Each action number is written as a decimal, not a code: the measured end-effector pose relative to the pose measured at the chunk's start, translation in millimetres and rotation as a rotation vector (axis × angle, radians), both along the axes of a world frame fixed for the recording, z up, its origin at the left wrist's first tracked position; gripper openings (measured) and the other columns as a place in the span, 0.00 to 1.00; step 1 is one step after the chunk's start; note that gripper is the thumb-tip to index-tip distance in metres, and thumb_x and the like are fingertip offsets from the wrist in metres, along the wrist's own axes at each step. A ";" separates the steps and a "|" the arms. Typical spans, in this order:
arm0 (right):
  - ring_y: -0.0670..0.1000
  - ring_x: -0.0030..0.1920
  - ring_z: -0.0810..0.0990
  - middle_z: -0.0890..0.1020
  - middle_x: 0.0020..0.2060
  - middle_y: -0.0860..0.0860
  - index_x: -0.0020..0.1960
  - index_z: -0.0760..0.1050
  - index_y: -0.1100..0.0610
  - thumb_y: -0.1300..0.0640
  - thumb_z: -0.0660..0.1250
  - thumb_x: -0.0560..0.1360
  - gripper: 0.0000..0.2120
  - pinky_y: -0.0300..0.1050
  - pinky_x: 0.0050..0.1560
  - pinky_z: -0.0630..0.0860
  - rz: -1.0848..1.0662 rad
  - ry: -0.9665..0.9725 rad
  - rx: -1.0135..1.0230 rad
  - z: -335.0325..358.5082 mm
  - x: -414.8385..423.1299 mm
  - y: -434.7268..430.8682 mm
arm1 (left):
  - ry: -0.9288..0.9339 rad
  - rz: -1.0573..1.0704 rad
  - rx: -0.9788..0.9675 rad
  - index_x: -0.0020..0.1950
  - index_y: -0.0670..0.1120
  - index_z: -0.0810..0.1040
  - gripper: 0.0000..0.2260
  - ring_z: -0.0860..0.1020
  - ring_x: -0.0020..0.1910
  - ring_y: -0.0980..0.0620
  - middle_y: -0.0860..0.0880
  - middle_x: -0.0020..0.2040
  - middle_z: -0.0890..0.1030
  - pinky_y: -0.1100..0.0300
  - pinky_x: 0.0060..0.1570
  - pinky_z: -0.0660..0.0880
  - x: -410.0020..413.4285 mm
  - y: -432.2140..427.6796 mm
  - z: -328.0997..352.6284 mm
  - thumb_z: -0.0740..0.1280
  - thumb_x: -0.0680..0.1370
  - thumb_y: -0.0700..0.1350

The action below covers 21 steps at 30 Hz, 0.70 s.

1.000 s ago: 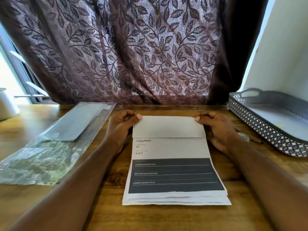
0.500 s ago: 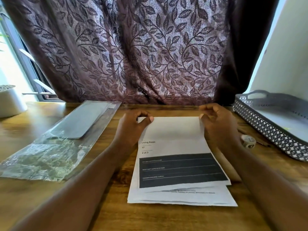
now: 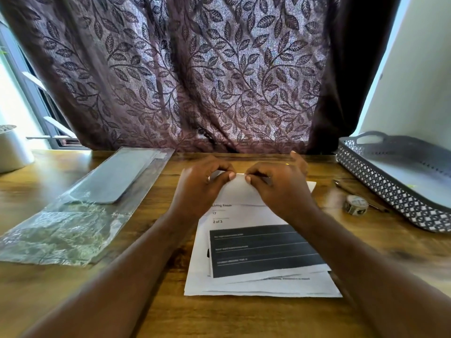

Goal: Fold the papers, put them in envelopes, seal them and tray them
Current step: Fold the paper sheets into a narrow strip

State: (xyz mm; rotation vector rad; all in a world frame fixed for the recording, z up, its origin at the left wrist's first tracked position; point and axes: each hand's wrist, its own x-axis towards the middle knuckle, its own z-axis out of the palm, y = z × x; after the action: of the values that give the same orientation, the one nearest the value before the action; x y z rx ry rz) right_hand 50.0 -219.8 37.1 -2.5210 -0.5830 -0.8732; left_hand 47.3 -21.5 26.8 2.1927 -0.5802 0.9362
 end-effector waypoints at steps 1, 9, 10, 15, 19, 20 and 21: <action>0.47 0.44 0.82 0.86 0.40 0.43 0.47 0.83 0.46 0.48 0.68 0.79 0.06 0.60 0.75 0.50 -0.003 0.008 0.024 1.5 0.7 -5.2 | 0.013 0.006 -0.026 0.48 0.45 0.84 0.03 0.76 0.44 0.68 0.54 0.46 0.82 0.75 0.43 0.69 1.2 2.0 0.2 0.72 0.77 0.43; 0.49 0.46 0.84 0.87 0.43 0.45 0.47 0.86 0.50 0.53 0.72 0.76 0.04 0.56 0.62 0.71 -0.037 0.081 0.146 3.9 11.3 -51.2 | 0.134 0.048 -0.149 0.47 0.47 0.84 0.02 0.77 0.45 0.69 0.57 0.45 0.83 0.76 0.41 0.68 6.9 12.6 -1.0 0.73 0.76 0.44; 0.49 0.45 0.83 0.87 0.43 0.46 0.47 0.86 0.50 0.54 0.73 0.76 0.04 0.57 0.58 0.76 -0.033 0.117 0.171 2.8 13.7 -55.8 | 0.142 0.050 -0.154 0.47 0.47 0.84 0.02 0.77 0.44 0.69 0.57 0.45 0.83 0.76 0.41 0.68 7.8 13.3 -1.5 0.73 0.76 0.44; 0.43 0.38 0.81 0.85 0.38 0.44 0.45 0.86 0.53 0.55 0.74 0.75 0.02 0.39 0.38 0.75 -0.059 0.206 0.269 1.6 19.1 -67.0 | 0.182 0.088 -0.171 0.45 0.52 0.81 0.02 0.77 0.43 0.68 0.62 0.43 0.80 0.74 0.38 0.69 8.0 14.8 -1.1 0.73 0.77 0.46; 0.42 0.36 0.82 0.84 0.36 0.43 0.45 0.85 0.54 0.56 0.74 0.76 0.02 0.35 0.37 0.75 -0.048 0.281 0.347 0.9 17.1 -69.7 | 0.193 0.104 -0.191 0.45 0.55 0.81 0.04 0.77 0.41 0.68 0.64 0.42 0.80 0.73 0.37 0.68 7.5 16.9 -0.3 0.73 0.77 0.46; 0.43 0.37 0.83 0.84 0.37 0.44 0.46 0.85 0.54 0.56 0.73 0.76 0.02 0.37 0.39 0.76 -0.037 0.298 0.362 0.7 16.5 -69.3 | 0.193 0.109 -0.192 0.45 0.55 0.81 0.04 0.77 0.41 0.68 0.64 0.42 0.80 0.71 0.38 0.69 7.9 16.7 0.0 0.73 0.77 0.46; 0.43 0.38 0.83 0.85 0.38 0.45 0.47 0.84 0.53 0.57 0.73 0.76 0.02 0.38 0.40 0.77 -0.023 0.308 0.375 1.1 15.6 -68.4 | 0.189 0.118 -0.195 0.45 0.55 0.80 0.04 0.77 0.41 0.68 0.64 0.42 0.79 0.69 0.40 0.71 7.3 16.1 0.5 0.72 0.77 0.46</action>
State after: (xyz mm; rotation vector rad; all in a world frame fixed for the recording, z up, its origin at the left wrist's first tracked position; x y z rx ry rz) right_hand 65.6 -288.2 38.2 -2.2566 -0.2627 -0.5257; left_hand 54.5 -5.4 27.3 2.1261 -0.2620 0.7977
